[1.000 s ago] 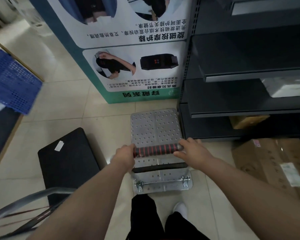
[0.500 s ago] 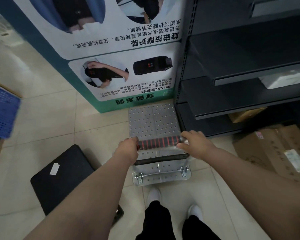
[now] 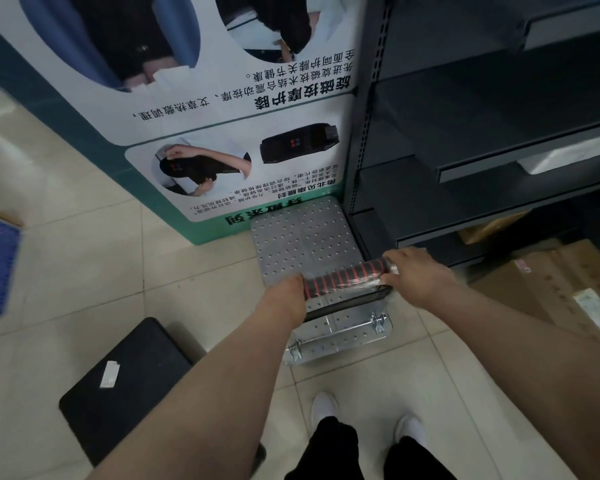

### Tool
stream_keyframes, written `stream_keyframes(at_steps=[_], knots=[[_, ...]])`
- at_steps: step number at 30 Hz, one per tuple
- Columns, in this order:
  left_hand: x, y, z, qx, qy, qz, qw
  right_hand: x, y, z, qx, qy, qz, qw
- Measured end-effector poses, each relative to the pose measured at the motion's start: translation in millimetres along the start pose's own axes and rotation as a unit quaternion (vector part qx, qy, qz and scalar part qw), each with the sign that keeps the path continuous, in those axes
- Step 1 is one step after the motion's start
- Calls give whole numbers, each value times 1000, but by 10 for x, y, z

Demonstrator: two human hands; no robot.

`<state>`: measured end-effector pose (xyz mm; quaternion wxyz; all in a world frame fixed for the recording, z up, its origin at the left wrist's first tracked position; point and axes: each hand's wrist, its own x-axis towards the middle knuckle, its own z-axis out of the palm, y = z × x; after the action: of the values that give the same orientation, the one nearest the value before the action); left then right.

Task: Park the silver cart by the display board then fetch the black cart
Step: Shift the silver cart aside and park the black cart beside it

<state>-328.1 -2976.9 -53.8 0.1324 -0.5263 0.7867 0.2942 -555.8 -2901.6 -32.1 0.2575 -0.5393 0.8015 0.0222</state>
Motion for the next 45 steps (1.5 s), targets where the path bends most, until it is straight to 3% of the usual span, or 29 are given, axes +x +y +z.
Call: stream_keyframes(at_steps=[17, 24, 31, 39, 45], knots=[[3, -35, 0, 8, 3, -1, 1000, -44, 14, 74, -13, -7, 6, 1000], [-264, 49, 2, 13, 62, -22, 998, -388, 4, 119, -27, 27, -28, 999], [-912, 293, 187, 0, 159, -51, 986, -916, 100, 227, -57, 18, -90, 994], [-2062, 415, 732, 94, 64, -99, 989, -1826, 212, 568, -108, -49, -194, 974], [-2927, 102, 1045, 87, 89, -166, 978, -2347, -212, 792, -142, -98, -269, 947]])
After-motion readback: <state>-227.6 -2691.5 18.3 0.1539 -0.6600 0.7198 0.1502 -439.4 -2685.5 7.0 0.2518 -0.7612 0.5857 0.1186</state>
